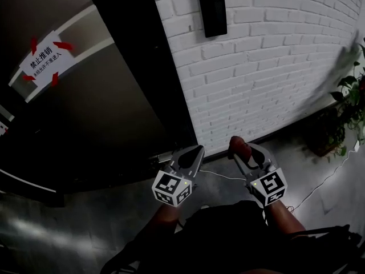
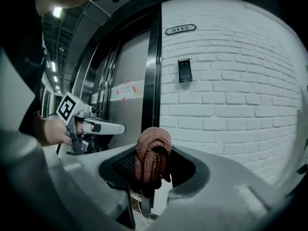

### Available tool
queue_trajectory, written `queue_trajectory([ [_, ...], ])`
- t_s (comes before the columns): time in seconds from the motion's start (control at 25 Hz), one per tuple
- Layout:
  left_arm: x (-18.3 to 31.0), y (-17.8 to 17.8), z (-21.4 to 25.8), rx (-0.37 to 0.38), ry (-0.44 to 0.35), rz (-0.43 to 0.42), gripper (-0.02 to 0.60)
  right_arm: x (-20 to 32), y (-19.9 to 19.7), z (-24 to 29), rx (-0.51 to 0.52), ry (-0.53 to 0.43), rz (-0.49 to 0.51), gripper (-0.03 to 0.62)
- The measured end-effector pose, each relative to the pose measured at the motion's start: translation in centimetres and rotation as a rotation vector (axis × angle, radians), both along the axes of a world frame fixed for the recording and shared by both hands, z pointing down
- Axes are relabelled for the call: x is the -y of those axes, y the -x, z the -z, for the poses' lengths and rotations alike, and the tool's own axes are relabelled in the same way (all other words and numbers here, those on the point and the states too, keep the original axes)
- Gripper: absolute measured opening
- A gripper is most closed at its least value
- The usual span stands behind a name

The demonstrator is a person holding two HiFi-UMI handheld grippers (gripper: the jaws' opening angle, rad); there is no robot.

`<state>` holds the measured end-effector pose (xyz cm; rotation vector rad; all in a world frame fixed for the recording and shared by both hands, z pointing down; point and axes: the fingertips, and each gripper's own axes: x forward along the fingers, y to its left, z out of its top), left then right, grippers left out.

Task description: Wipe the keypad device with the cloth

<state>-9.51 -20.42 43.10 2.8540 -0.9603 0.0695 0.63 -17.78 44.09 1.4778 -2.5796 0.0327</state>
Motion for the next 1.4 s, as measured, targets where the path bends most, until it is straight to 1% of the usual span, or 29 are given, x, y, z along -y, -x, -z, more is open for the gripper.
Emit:
queue_trajectory([
  [0.16, 1.6, 0.7, -0.2, -0.01, 0.006, -0.013, 0.017, 1.7, 0.9, 1.3, -0.011, -0.035, -0.014, 0.144],
  [0.32, 2.0, -0.1, -0.5, -0.014, 0.014, -0.028, 0.017, 3.7, 0.1, 3.1, -0.036, -0.073, -0.023, 0.144],
  [0.44, 2.4, -0.9, -0.4, -0.012, 0.007, -0.016, 0.017, 6.1, -1.0, 5.0, -0.063, -0.111, -0.01, 0.144],
  [0.6, 2.8, -2.0, -0.2, -0.011, 0.007, 0.02, 0.017, 8.6, -2.5, 9.3, -0.084, -0.181, 0.032, 0.144],
  [0.8, 3.2, -3.3, 0.2, -0.008, -0.008, 0.092, 0.016, 11.4, -3.4, 15.0, -0.099, -0.293, 0.104, 0.144],
  [0.96, 3.5, -4.0, 0.1, 0.009, -0.032, 0.143, 0.016, 13.5, -3.5, 19.5, -0.123, -0.399, 0.12, 0.144],
  [1.04, 3.4, -4.5, 0.1, 0.013, -0.031, 0.158, 0.016, 14.6, -3.1, 21.7, -0.143, -0.454, 0.131, 0.144],
  [1.16, 2.6, -5.3, 0.1, 0.012, -0.013, 0.157, 0.017, 15.6, -2.0, 25.4, -0.182, -0.545, 0.155, 0.144],
  [1.32, 1.8, -5.1, -0.1, 0.026, 0.001, 0.169, 0.017, 17.1, -0.4, 30.4, -0.244, -0.664, 0.126, 0.144],
  [1.4, 1.5, -4.5, 0.0, 0.031, 0.003, 0.181, 0.016, 18.1, 0.2, 32.4, -0.263, -0.696, 0.103, 0.144],
])
